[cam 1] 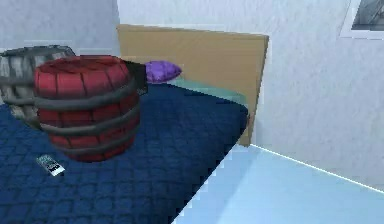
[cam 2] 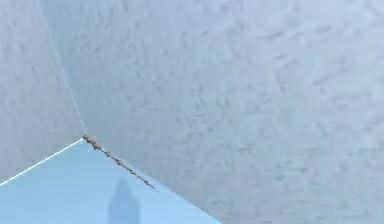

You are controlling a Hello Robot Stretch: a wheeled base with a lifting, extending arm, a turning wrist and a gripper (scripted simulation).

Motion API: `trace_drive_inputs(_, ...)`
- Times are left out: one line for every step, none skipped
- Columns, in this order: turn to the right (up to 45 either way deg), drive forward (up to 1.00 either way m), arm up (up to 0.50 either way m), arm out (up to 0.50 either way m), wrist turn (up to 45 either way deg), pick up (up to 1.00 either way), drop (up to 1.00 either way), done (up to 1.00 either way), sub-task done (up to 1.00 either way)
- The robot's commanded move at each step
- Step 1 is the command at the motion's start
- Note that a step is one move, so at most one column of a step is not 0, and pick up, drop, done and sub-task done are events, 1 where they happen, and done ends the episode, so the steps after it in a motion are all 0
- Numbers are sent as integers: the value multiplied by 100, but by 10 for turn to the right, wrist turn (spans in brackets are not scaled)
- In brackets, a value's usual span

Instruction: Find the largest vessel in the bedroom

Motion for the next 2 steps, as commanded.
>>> trace_drive_inputs(-300,0,0,0,0,0,0,0,0)
trace_drive_inputs(0,0,0,0,0,0,0,100,0)
